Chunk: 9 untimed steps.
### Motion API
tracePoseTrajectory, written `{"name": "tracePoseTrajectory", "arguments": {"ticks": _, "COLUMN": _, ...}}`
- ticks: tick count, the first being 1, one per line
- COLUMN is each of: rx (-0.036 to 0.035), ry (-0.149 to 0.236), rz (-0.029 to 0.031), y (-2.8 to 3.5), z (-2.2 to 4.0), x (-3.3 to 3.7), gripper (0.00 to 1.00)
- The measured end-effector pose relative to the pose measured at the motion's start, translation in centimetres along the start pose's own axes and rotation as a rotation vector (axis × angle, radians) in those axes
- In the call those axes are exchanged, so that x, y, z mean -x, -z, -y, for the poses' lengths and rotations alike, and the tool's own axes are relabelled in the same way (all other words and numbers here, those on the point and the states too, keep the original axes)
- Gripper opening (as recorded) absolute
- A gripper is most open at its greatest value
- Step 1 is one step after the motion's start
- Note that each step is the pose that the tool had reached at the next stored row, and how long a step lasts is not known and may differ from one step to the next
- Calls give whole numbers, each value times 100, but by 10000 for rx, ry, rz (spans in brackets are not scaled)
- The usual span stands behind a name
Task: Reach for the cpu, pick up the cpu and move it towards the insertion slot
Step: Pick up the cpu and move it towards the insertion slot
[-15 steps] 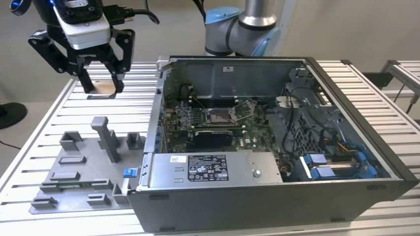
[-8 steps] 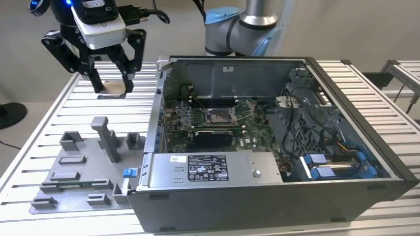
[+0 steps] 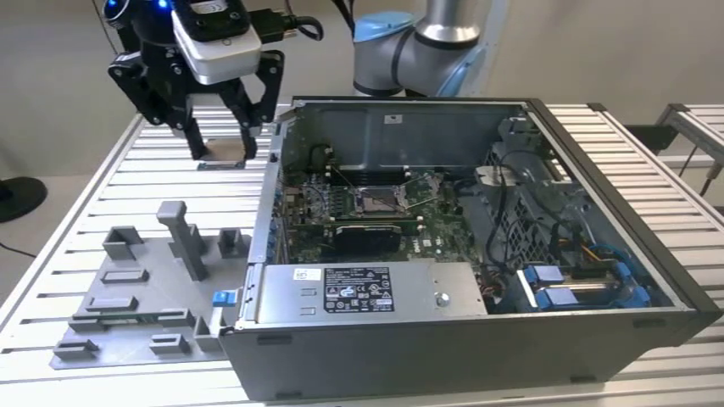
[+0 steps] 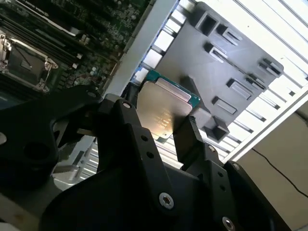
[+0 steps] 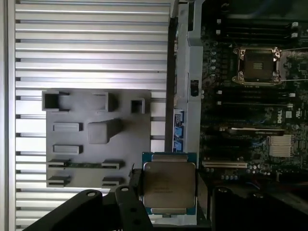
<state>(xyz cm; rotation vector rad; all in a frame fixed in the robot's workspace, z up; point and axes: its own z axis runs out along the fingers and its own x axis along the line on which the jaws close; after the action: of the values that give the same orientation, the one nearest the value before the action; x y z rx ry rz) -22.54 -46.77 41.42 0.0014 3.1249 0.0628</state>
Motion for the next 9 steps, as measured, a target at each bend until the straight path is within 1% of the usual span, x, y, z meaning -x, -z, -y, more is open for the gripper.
{"name": "tracePoseTrajectory", "arguments": {"ticks": 9, "rx": 0, "ry": 0, "rz": -1, "y": -7, "z": 0, "x": 411, "gripper": 0}}
